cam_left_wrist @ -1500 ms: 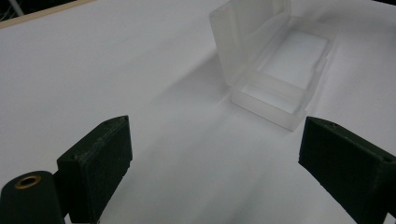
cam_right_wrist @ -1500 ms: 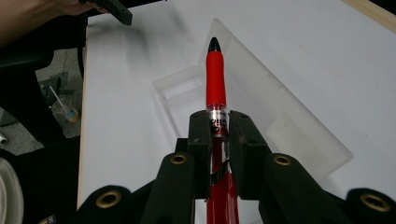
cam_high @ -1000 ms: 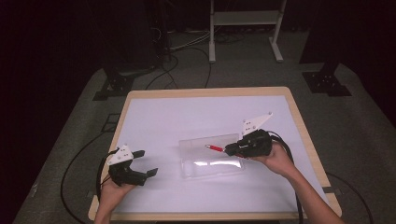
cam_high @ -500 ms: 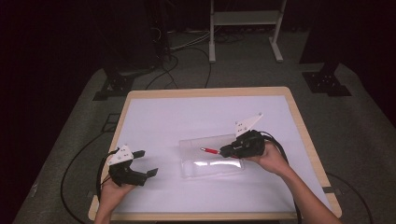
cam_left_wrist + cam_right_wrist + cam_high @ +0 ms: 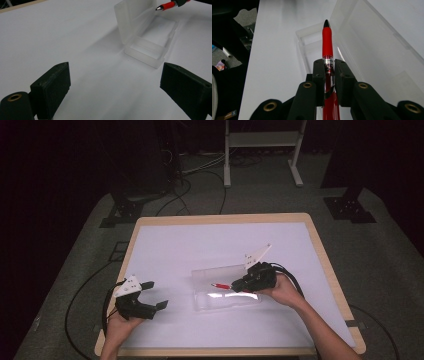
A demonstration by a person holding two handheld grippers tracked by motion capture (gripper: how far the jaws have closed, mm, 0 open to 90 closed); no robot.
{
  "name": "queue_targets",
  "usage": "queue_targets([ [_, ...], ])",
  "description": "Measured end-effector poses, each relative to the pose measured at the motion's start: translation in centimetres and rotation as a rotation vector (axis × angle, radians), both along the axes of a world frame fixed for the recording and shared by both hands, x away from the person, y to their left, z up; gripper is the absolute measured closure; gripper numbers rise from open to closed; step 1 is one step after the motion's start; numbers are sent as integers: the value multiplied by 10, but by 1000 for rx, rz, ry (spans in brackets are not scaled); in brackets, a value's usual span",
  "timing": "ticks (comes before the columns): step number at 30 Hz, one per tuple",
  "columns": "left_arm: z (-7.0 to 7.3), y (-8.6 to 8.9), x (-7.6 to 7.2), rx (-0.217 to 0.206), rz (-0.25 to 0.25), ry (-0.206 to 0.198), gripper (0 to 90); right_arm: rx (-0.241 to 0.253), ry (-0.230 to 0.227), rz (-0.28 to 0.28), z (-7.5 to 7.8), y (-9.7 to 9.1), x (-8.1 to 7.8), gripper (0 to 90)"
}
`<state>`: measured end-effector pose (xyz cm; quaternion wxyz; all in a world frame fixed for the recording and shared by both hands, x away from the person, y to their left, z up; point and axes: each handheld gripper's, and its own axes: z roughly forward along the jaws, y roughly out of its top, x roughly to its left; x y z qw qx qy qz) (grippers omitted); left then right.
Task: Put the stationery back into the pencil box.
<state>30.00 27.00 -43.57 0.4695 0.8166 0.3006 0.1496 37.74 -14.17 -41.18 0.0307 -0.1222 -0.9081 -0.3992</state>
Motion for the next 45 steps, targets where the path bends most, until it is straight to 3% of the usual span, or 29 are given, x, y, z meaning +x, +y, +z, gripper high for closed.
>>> queue_targets([
  [7, 0, 1, 0, -4, 3, 1, 88, -5, 8, 12, -5, 6, 1, 788],
  [22, 0, 2, -1, -8, 2, -1, 88, -84, 26, 35, -21, 11, 6, 788],
  [30, 0, 3, -1, -10, 4, 1, 88, -94, 34, 42, -34, 12, 8, 787],
  [45, 0, 3, 0, -18, 6, 4, 88, -116, 33, 47, -42, 14, 6, 785],
])
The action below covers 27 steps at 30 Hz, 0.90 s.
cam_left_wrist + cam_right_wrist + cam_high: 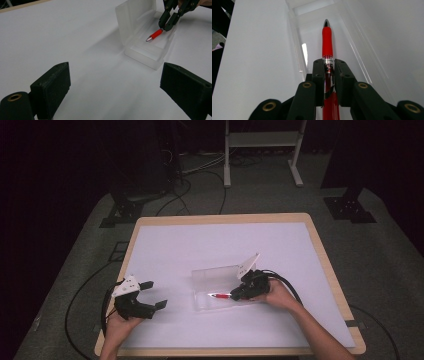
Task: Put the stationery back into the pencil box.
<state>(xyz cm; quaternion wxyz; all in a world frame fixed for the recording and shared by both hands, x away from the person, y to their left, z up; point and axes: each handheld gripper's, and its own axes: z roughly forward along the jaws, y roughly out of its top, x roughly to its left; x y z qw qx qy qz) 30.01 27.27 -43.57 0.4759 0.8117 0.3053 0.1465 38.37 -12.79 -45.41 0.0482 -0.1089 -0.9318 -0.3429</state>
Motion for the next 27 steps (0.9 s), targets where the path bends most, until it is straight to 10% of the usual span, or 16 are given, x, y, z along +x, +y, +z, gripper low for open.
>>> queue_targets([
  [27, 0, 1, -2, 0, -4, 0, 84, 111, -35, -104, 27, -41, -7, 587],
])
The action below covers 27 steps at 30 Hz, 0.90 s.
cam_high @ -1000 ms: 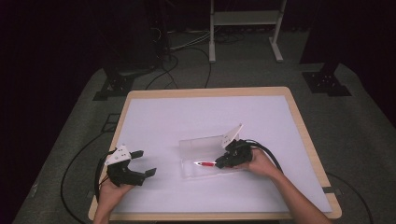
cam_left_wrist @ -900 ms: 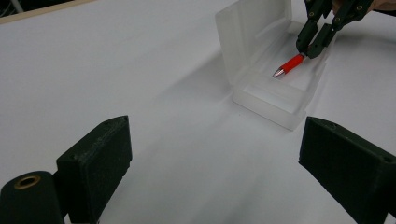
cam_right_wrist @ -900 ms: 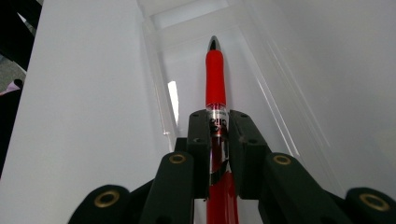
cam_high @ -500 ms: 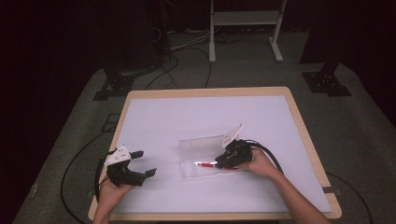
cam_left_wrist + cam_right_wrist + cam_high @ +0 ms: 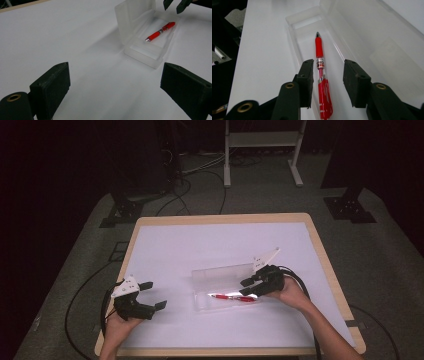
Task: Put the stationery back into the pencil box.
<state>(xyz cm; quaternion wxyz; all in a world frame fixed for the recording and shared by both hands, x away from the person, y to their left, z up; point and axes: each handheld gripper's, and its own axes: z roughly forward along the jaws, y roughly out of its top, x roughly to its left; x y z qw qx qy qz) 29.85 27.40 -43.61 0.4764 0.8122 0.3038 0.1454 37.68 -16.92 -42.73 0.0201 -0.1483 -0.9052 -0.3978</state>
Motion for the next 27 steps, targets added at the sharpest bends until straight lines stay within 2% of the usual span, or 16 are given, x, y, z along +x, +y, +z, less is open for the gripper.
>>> queue_targets([
  [10, 0, 1, -1, -7, 8, -2, 84, 38, -8, -68, 9, -27, -4, 535],
  [12, 0, 1, -1, -3, 6, 0, 82, 43, -7, -91, 11, -34, -4, 493],
  [27, 0, 1, -1, -5, 6, 0, 81, 51, -17, -181, 19, -65, -8, 385],
])
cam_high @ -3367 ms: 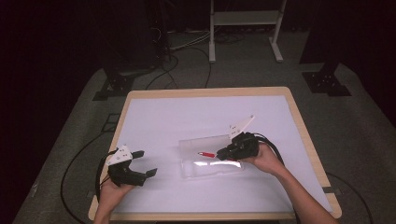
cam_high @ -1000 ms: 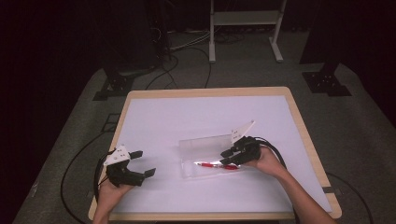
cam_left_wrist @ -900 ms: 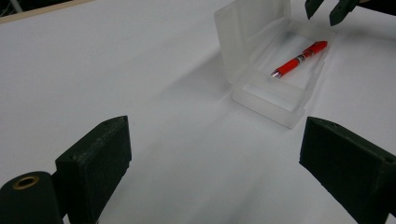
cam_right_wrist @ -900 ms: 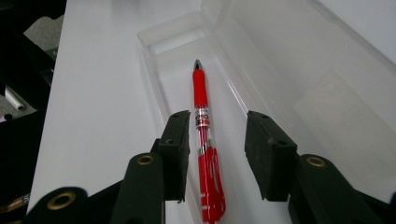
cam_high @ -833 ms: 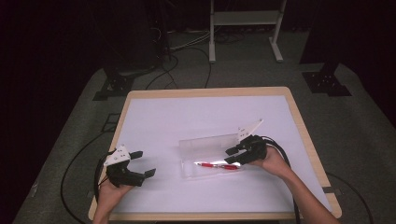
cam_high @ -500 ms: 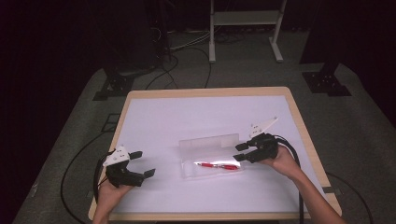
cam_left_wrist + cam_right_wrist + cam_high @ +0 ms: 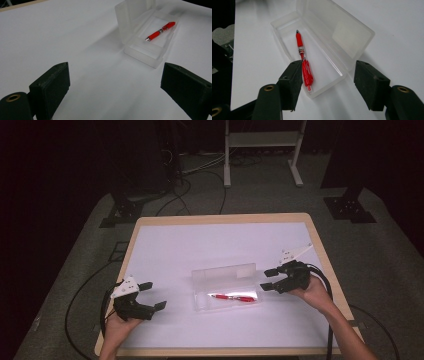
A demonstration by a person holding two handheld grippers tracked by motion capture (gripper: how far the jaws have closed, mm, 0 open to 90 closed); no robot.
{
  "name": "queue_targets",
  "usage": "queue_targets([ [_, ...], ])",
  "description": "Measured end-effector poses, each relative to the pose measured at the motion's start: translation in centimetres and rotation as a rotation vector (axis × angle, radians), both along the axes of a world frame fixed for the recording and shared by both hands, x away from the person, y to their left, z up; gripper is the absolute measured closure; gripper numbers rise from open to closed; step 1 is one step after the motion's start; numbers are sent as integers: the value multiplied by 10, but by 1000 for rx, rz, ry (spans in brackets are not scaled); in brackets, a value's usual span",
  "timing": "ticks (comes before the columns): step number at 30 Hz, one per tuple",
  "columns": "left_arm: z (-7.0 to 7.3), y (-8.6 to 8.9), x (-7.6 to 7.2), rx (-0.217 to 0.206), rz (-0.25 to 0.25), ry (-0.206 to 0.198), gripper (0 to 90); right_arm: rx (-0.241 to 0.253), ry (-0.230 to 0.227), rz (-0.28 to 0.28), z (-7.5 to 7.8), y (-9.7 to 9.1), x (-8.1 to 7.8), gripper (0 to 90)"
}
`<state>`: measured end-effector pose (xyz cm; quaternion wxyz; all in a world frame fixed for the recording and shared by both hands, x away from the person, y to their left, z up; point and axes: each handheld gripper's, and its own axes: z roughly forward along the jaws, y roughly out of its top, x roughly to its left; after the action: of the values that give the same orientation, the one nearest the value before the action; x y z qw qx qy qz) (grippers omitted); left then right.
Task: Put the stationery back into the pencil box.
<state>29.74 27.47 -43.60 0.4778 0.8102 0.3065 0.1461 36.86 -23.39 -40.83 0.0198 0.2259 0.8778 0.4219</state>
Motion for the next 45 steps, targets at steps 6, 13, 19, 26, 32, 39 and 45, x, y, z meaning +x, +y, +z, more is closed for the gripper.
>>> queue_targets([
  [6, -1, -1, 0, 1, -1, 4, 81, 3, -11, -42, 3, -15, -5, 365],
  [13, -1, -1, -1, 1, -2, 1, 81, 4, -2, -92, -3, -36, -12, 355],
  [19, -1, -1, -1, 2, 1, 3, 81, 7, 4, -132, -7, -53, -18, 347],
  [26, -1, -2, -1, 2, 0, 2, 80, 11, 10, -173, -12, -68, -26, 344],
  [32, -1, -2, -1, 5, 0, 2, 81, 11, 15, -195, -15, -76, -29, 345],
  [39, -1, -1, -2, -3, 3, 3, 81, 0, 25, -219, -21, -84, -34, 344],
  [45, -1, -1, -2, -7, 5, 4, 78, -3, 29, -245, -29, -94, -42, 339],
])
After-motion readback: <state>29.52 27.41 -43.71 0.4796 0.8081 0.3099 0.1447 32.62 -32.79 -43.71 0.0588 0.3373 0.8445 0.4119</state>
